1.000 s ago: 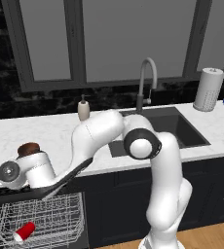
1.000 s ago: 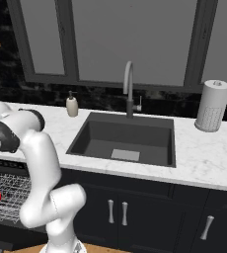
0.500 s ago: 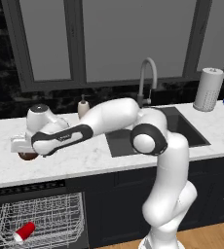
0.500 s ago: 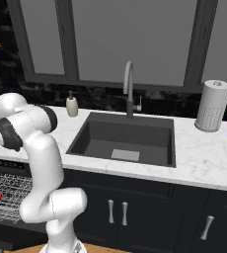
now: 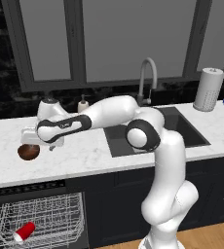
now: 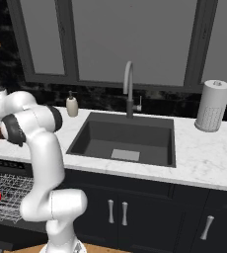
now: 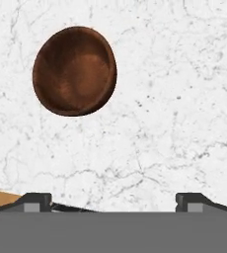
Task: Pick up the cup and bowl from the counter, place them in the dishwasher, and close the dishwasher door.
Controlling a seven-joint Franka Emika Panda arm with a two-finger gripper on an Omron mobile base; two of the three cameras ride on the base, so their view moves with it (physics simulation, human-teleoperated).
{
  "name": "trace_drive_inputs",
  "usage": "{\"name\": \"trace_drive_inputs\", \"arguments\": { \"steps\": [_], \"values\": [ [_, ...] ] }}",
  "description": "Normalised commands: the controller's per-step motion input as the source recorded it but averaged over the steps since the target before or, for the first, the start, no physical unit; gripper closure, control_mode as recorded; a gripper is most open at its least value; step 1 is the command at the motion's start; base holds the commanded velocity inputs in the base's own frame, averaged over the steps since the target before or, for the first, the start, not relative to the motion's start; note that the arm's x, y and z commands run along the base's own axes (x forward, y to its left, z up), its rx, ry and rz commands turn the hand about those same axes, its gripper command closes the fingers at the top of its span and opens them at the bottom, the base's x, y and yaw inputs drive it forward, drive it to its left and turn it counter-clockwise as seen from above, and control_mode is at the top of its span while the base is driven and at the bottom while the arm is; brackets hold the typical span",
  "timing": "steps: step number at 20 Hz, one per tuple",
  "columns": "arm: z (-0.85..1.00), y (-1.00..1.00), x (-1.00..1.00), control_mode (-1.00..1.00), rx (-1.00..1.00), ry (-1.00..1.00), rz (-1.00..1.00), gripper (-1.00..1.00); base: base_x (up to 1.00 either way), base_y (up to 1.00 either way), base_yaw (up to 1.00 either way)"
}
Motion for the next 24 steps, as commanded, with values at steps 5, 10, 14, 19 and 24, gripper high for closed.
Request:
{"name": "trace_drive_inputs", "arguments": {
  "steps": [5,10,14,19,24],
  "values": [
    [-0.1,0.01,0.7,-1.0,-0.05,0.01,0.0,-1.0,0.0,0.0,0.0],
    [0.0,0.08,0.49,-1.0,-0.02,0.0,0.0,-1.0,0.0,0.0,0.0],
    [-0.14,0.1,0.04,-1.0,0.0,-0.05,0.0,-1.0,0.0,0.0,0.0],
    [-0.26,0.11,0.0,-1.0,0.0,-0.01,0.0,-1.0,0.0,0.0,0.0],
    [-0.52,0.14,0.03,-1.0,0.0,0.0,0.0,-1.0,0.0,0.0,0.0]
  ]
}}
